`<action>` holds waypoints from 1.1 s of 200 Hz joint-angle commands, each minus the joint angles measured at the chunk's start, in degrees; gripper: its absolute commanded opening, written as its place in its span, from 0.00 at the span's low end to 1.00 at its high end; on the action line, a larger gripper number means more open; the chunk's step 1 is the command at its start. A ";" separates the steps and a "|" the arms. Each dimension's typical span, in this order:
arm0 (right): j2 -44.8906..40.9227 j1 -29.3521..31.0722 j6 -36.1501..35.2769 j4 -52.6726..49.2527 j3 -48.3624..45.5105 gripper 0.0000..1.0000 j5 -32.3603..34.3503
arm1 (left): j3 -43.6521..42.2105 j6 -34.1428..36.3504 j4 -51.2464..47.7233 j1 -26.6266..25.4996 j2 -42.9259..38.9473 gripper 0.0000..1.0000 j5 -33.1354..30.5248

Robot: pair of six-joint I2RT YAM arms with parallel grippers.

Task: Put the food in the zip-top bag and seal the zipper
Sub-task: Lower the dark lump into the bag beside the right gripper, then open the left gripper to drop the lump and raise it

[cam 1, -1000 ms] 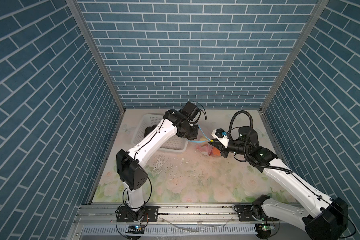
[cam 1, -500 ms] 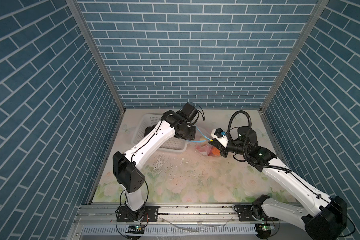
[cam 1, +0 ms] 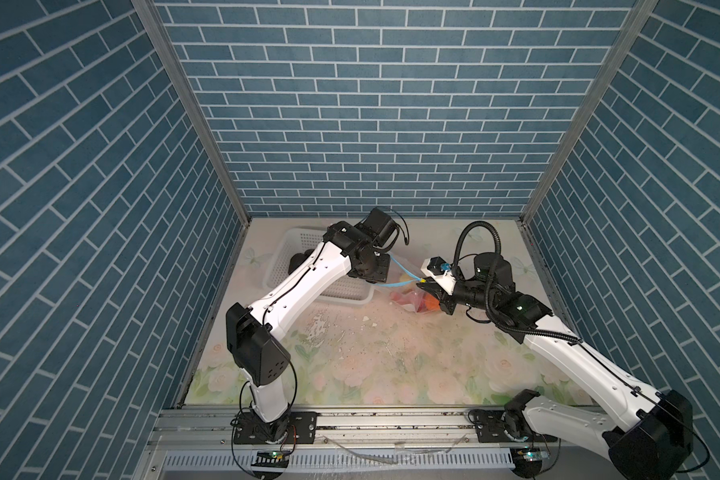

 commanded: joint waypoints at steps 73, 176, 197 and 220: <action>0.31 0.31 -2.67 -0.07 2.08 0.00 1.41 | 0.10 1.57 -1.90 -0.40 -0.81 0.49 -1.67; 0.17 0.22 -2.91 0.87 1.64 0.00 2.67 | 0.82 1.63 -2.07 -0.36 -0.64 0.58 -2.42; 0.16 0.24 -2.89 1.00 1.54 0.00 2.86 | 0.82 1.72 -2.08 -0.40 -0.64 0.60 -2.63; 0.21 0.22 -2.85 1.00 1.51 0.00 3.10 | 1.17 1.70 -2.16 -0.39 -0.40 0.61 -2.73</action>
